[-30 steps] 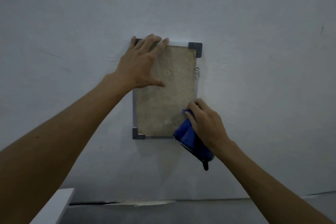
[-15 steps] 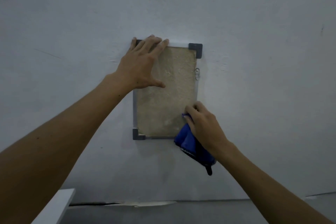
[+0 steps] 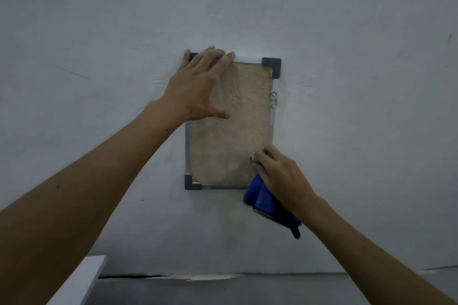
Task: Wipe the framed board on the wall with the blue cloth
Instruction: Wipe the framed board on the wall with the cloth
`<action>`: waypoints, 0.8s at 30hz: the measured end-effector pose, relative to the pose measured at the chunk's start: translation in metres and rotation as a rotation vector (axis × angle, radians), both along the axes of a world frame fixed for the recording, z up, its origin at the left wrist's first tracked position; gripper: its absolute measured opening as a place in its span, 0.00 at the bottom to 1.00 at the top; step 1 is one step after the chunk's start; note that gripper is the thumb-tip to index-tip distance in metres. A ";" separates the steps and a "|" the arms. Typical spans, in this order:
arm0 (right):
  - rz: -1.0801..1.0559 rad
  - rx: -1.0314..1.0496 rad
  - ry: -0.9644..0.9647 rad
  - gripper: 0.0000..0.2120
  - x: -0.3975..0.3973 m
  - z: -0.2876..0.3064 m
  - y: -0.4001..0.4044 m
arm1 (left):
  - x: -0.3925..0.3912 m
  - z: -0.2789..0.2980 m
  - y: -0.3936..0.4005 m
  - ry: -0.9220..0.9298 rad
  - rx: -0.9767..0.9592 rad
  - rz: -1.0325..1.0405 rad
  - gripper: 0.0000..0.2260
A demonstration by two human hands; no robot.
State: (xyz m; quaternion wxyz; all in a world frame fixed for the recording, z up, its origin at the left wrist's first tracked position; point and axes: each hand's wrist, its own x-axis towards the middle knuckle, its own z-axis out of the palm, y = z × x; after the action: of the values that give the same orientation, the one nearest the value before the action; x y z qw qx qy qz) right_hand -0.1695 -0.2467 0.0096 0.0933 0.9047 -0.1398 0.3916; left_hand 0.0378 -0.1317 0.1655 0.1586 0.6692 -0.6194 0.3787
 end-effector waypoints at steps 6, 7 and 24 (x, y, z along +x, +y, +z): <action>0.009 0.001 0.126 0.05 0.000 -0.005 0.001 | 0.002 -0.001 -0.001 -0.006 -0.004 -0.004 0.57; 0.003 0.006 0.036 0.06 0.002 0.005 0.000 | 0.002 0.000 -0.001 -0.008 0.000 -0.005 0.57; 0.021 0.002 -0.119 0.06 0.010 0.017 0.002 | 0.004 0.009 0.014 -0.047 0.066 0.009 0.56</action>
State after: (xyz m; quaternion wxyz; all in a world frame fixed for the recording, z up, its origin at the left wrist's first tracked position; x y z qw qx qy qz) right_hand -0.1598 -0.2448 0.0266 0.0798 0.8814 -0.1359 0.4454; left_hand 0.0413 -0.1180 0.1741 0.1199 0.6676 -0.6323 0.3743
